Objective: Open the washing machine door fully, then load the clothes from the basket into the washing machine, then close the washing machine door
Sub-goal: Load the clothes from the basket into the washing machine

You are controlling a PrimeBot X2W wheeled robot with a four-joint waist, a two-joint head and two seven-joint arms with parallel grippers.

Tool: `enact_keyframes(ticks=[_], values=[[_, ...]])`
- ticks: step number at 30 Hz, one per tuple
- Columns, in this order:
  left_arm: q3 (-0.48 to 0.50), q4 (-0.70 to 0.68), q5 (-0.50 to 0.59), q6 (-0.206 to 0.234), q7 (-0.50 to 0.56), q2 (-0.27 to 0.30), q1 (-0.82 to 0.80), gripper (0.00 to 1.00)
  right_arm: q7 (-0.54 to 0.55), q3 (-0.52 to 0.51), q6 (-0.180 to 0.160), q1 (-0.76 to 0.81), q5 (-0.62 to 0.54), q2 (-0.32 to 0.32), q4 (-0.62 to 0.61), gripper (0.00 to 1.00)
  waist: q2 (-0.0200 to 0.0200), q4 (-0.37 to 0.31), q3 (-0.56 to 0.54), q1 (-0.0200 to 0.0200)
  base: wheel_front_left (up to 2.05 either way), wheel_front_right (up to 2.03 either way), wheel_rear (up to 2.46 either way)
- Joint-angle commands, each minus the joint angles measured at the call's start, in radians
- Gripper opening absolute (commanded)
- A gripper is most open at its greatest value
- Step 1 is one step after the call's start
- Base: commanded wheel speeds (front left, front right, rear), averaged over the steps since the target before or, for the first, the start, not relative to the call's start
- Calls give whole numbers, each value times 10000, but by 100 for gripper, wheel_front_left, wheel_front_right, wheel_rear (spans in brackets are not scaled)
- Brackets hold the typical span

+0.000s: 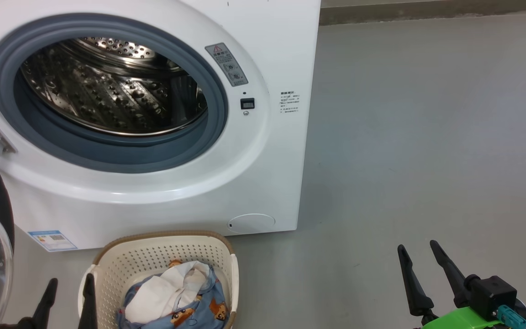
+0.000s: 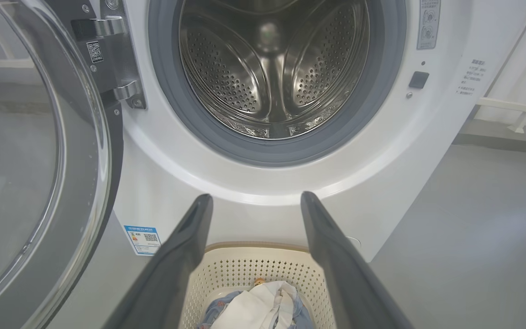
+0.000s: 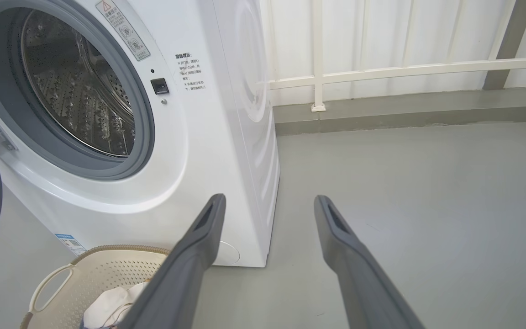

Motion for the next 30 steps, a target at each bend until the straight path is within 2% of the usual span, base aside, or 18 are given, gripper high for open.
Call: enact_keyframes(ticks=[1, 15, 30], values=[[243, -185, -137, 27, -55, 237, -249, 100, -120, 290, 27, -213, -1, -31, -203, 100, -1, 3, 8, 0, 0, 0, 0], [-59, -242, -419, 27, -55, 467, -269, 100, -120, 283, 27, -290, -16, -31, -201, 100, -1, 24, 257, 0, 0, 0, 0], [-612, 13, -1181, 27, -55, 871, -733, 100, -120, 458, 27, -605, 171, -31, -145, 100, -1, -39, 1462, 0, 0, 0, 0]])
